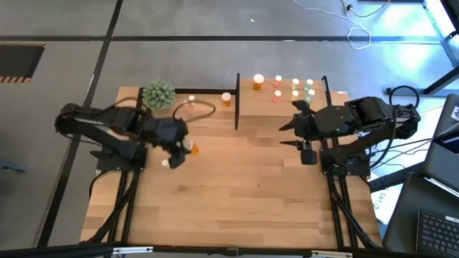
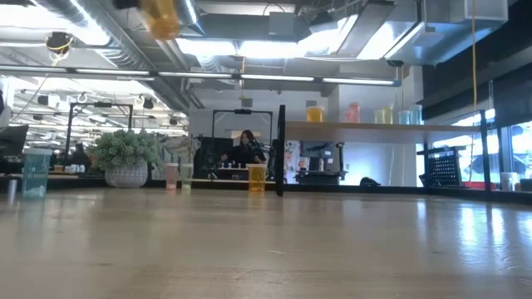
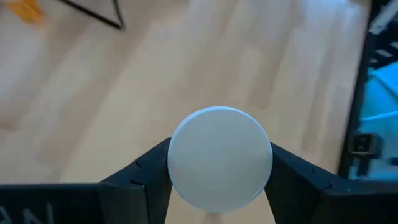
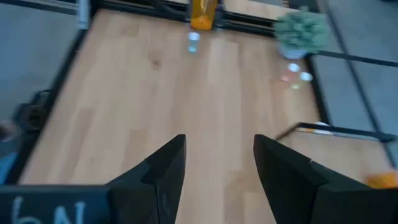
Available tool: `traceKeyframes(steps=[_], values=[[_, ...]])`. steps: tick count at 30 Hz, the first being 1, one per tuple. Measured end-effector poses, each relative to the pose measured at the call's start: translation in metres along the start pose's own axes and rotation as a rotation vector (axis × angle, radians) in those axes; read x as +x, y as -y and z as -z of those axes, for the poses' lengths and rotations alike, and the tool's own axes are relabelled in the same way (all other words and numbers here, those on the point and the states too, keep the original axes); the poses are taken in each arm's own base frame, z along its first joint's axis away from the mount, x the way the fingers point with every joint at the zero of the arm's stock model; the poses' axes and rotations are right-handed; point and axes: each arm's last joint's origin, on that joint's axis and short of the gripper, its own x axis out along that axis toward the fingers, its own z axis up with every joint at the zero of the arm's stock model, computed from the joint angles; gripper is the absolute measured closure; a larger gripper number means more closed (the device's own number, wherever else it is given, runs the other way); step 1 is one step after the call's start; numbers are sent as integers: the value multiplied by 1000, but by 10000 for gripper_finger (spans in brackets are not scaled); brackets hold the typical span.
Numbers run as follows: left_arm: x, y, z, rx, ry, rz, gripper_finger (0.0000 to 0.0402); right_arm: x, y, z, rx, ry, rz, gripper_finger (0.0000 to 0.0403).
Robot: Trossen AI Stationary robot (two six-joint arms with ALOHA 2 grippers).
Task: Pick and place medicine bottles onto shelf by color
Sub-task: Put the bottom orange pill bottle on the shelf aligned with the other orange pill bottle
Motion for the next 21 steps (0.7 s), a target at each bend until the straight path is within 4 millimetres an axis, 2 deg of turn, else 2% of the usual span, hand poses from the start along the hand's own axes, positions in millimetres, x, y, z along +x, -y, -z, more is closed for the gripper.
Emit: traceKeyframes(steps=[8, 16, 21], values=[[-5, -16, -73, 106, 89, -122, 202, -3, 12, 4, 28, -21, 65, 212], [12, -42, -139, 186, 127, -106, 202, -1, 22, 5, 65, -32, 107, 212], [30, -60, -168, 271, 123, -51, 202, 0, 30, 5, 129, -34, 160, 212]])
